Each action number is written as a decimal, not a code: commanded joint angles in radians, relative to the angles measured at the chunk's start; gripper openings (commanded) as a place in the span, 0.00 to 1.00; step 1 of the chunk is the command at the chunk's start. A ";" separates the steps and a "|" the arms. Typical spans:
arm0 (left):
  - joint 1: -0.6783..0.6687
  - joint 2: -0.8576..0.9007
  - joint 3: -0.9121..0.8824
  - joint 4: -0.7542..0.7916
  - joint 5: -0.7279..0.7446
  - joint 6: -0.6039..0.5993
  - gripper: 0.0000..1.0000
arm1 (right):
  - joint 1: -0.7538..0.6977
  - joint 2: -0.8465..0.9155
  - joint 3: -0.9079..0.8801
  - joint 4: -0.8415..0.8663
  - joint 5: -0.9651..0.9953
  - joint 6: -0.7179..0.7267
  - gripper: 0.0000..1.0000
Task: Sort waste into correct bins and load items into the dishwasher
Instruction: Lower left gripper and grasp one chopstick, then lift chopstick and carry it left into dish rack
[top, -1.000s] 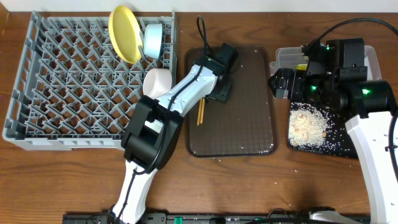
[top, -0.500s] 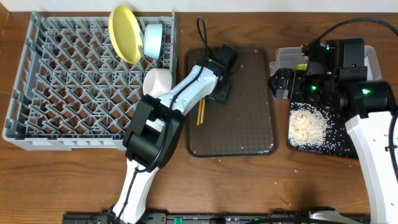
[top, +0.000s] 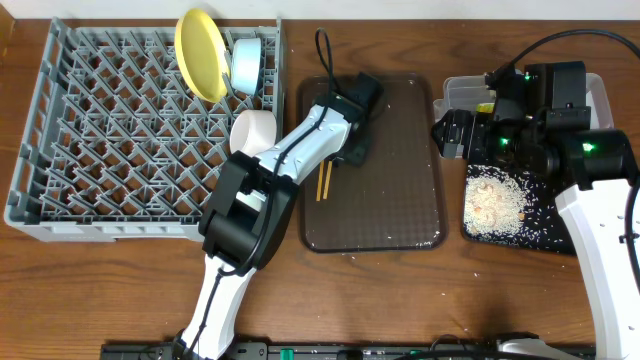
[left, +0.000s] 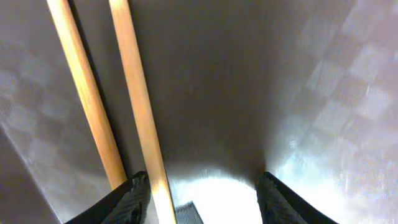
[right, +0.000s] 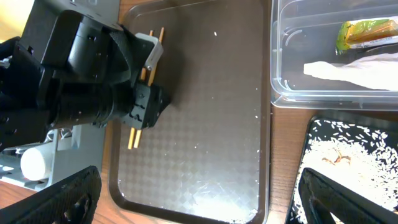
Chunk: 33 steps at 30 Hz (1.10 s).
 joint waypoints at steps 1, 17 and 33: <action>0.000 0.047 0.001 -0.048 0.044 -0.050 0.53 | -0.005 0.001 0.005 -0.001 0.003 -0.010 0.99; -0.021 0.031 0.014 -0.061 0.045 -0.082 0.07 | -0.005 0.001 0.005 -0.001 0.003 -0.010 0.99; 0.072 -0.433 0.015 -0.211 -0.103 -0.040 0.08 | -0.005 0.001 0.005 -0.001 0.003 -0.010 0.99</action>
